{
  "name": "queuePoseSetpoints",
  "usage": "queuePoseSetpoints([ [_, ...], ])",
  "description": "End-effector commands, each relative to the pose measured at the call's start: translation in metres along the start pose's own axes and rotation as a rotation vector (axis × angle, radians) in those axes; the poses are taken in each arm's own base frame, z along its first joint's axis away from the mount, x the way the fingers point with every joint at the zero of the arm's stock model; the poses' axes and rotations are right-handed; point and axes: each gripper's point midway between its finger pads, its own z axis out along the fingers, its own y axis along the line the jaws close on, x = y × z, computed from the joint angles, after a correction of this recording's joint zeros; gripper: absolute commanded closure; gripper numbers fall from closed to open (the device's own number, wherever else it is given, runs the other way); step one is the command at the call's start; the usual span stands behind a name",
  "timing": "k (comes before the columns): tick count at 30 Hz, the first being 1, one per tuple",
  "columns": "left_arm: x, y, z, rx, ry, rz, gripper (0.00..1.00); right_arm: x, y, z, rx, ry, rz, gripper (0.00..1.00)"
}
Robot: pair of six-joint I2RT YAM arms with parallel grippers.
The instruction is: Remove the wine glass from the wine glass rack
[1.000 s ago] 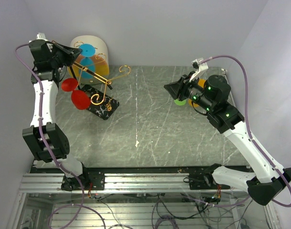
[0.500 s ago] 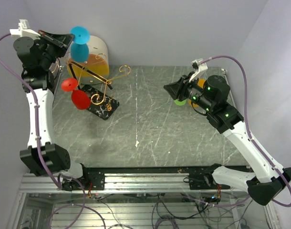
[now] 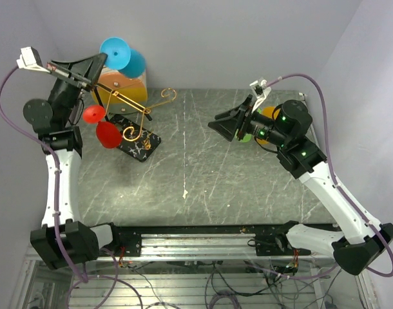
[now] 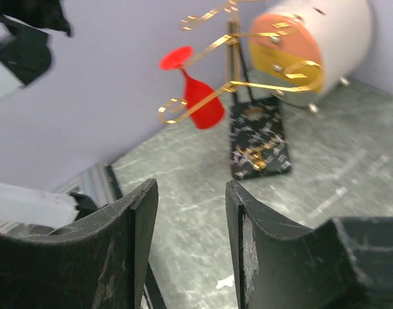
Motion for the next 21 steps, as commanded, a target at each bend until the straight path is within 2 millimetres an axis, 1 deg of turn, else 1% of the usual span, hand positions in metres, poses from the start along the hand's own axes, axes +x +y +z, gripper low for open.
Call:
queuePoseSetpoints([
  [1, 0.025, -0.091, -0.039, 0.288, 0.072, -0.010, 0.93, -0.021, 0.056, 0.001, -0.320, -0.053, -0.019, 0.51],
  [4, 0.038, -0.116, -0.057, 0.335, 0.101, -0.013, 0.93, -0.028, 0.072, 0.005, -0.444, -0.074, -0.024, 0.44],
  [6, 0.046, -0.131, -0.068, 0.355, 0.115, -0.005, 0.93, -0.034, 0.076, 0.011, -0.492, -0.091, -0.035, 0.41],
  [7, 0.051, -0.137, -0.073, 0.363, 0.122, -0.004, 0.93, -0.040, 0.079, 0.014, -0.523, -0.117, -0.053, 0.39],
  [10, 0.062, -0.151, -0.086, 0.385, 0.132, -0.001, 0.93, -0.046, 0.084, 0.027, -0.614, -0.139, -0.058, 0.37],
  [13, 0.068, -0.159, -0.101, 0.425, 0.126, -0.018, 0.93, -0.057, 0.089, 0.036, -0.696, -0.167, -0.049, 0.37],
  [15, 0.072, -0.157, -0.111, 0.435, 0.114, -0.052, 0.93, -0.062, 0.093, 0.040, -0.748, -0.186, -0.046, 0.38],
  [17, 0.076, -0.156, -0.120, 0.446, 0.116, -0.096, 0.93, -0.064, 0.095, 0.043, -0.787, -0.196, -0.052, 0.38],
  [21, 0.086, -0.163, -0.137, 0.487, 0.130, -0.146, 0.93, -0.064, 0.096, 0.046, -0.839, -0.200, -0.067, 0.38],
])
